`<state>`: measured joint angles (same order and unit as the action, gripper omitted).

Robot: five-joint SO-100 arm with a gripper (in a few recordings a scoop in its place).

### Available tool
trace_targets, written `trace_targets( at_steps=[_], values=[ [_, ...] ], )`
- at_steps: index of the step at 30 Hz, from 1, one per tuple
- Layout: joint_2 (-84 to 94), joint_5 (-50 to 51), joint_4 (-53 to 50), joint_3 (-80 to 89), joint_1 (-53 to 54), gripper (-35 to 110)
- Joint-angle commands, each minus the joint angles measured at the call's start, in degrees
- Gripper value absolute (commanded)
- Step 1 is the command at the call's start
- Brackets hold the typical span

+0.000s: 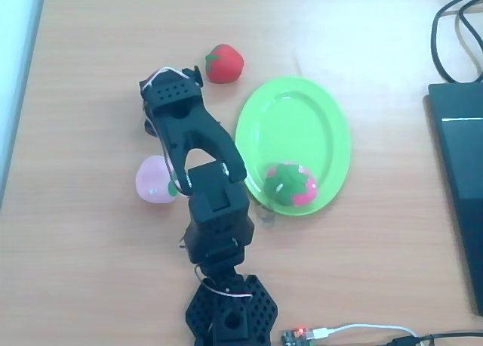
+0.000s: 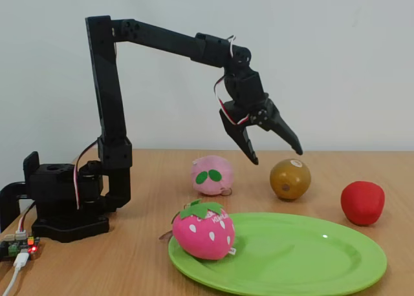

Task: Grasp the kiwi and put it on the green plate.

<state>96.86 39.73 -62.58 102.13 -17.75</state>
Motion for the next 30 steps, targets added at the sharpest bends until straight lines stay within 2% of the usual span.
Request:
trace_targets(
  at_steps=[1,30],
  values=[
    [0.1,1.1,-0.4,0.4,-0.4,45],
    [-10.6,-1.8,3.4,-6.8,2.8,45]
  ],
)
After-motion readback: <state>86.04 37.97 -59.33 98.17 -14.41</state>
